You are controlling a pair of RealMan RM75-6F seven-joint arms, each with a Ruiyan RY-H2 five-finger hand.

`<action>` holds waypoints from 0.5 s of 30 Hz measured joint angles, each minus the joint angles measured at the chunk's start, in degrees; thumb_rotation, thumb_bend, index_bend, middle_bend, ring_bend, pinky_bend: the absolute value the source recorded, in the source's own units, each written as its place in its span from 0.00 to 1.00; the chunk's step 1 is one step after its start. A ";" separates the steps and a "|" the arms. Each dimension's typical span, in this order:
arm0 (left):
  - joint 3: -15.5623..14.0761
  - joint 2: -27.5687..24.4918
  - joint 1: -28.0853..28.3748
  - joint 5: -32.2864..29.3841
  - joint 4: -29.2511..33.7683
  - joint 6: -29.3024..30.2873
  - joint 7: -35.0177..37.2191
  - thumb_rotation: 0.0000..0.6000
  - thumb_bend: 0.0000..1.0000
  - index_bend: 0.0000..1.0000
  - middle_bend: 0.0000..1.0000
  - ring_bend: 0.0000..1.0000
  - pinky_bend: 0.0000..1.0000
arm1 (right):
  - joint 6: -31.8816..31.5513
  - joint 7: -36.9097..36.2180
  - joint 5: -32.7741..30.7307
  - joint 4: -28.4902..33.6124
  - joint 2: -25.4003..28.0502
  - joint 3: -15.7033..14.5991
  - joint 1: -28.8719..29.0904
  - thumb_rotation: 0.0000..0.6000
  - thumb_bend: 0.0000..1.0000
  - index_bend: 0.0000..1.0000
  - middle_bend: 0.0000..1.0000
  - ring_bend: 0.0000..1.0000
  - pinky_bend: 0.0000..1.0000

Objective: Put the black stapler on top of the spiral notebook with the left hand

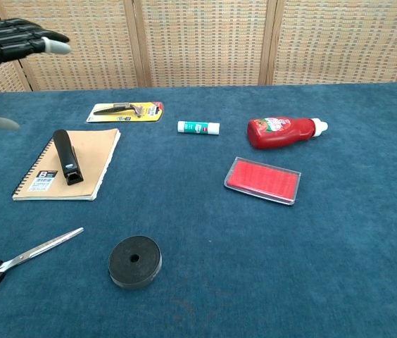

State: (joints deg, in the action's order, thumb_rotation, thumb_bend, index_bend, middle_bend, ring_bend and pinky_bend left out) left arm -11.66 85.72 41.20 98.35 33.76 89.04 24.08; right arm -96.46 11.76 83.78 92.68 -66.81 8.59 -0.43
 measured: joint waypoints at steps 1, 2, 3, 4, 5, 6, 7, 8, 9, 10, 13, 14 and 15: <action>0.42 -1.35 -1.04 -1.35 4.34 -0.16 -0.97 1.00 0.00 0.00 0.00 0.00 0.00 | 0.15 -0.15 0.05 0.07 0.07 -0.08 0.00 1.00 0.00 0.00 0.00 0.00 0.00; 0.81 -2.75 -2.11 -2.75 9.00 -0.30 -2.09 1.00 0.00 0.00 0.00 0.00 0.00 | 0.33 -0.26 0.11 0.11 0.14 -0.18 0.00 1.00 0.00 0.00 0.00 0.00 0.00; 1.16 -4.17 -3.22 -4.18 13.89 -0.44 -3.30 1.00 0.00 0.00 0.00 0.00 0.00 | 0.56 -0.38 0.22 0.15 0.24 -0.31 0.03 1.00 0.00 0.00 0.00 0.00 0.00; 1.58 -6.09 -4.76 -6.17 20.62 -0.60 -5.04 1.00 0.01 0.00 0.00 0.00 0.00 | 0.70 -0.49 0.31 0.16 0.31 -0.39 0.06 1.00 0.00 0.00 0.00 0.00 0.00; 1.86 -7.54 -5.98 -7.73 25.71 -0.71 -6.45 1.00 0.02 0.00 0.00 0.00 0.00 | 0.83 -0.59 0.39 0.17 0.36 -0.46 0.09 1.00 0.00 0.00 0.00 0.00 0.00; 2.11 -9.00 -7.25 -9.33 30.73 -0.81 -7.97 1.00 0.02 0.00 0.00 0.00 0.00 | 1.02 -0.69 0.43 0.17 0.42 -0.54 0.12 1.00 0.00 0.00 0.00 0.00 0.00; 2.39 -10.93 -9.05 -11.60 37.18 -0.92 -10.25 1.00 0.03 0.00 0.00 0.00 0.00 | 1.19 -0.74 0.44 0.18 0.48 -0.61 0.14 1.00 0.00 0.00 0.00 0.00 0.00; 2.59 -12.35 -10.46 -13.37 41.73 -0.98 -12.16 1.00 0.03 0.00 0.00 0.00 0.00 | 1.35 -0.76 0.44 0.20 0.53 -0.66 0.17 1.00 0.00 0.00 0.00 0.00 0.00; 2.78 -13.74 -11.91 -15.20 45.91 -0.99 -14.29 1.00 0.03 0.00 0.00 0.00 0.00 | 1.56 -0.76 0.40 0.22 0.58 -0.74 0.20 1.00 0.00 0.00 0.00 0.00 0.00; 2.98 -15.37 -13.80 -17.54 50.73 -0.85 -17.58 1.00 0.03 0.00 0.00 0.00 0.00 | 1.79 -0.75 0.36 0.23 0.62 -0.81 0.22 1.00 0.00 0.00 0.00 0.00 0.00; 3.59 -18.35 -18.67 -22.42 59.98 0.22 -26.68 1.00 0.03 0.00 0.00 0.00 0.00 | 2.48 -0.73 0.20 0.35 0.83 -1.06 0.30 1.00 0.00 0.00 0.00 0.00 0.00; 3.87 -19.32 -20.82 -23.92 62.72 0.79 -29.95 1.00 0.03 0.00 0.00 0.00 0.00 | 2.59 -0.74 0.15 0.39 0.88 -1.11 0.30 1.00 0.00 0.00 0.00 0.00 0.00; 4.03 -19.75 -21.89 -24.53 63.79 1.06 -31.36 1.00 0.03 0.00 0.00 0.00 0.00 | 2.66 -0.78 0.09 0.42 0.93 -1.13 0.30 1.00 0.00 0.00 0.00 0.00 0.00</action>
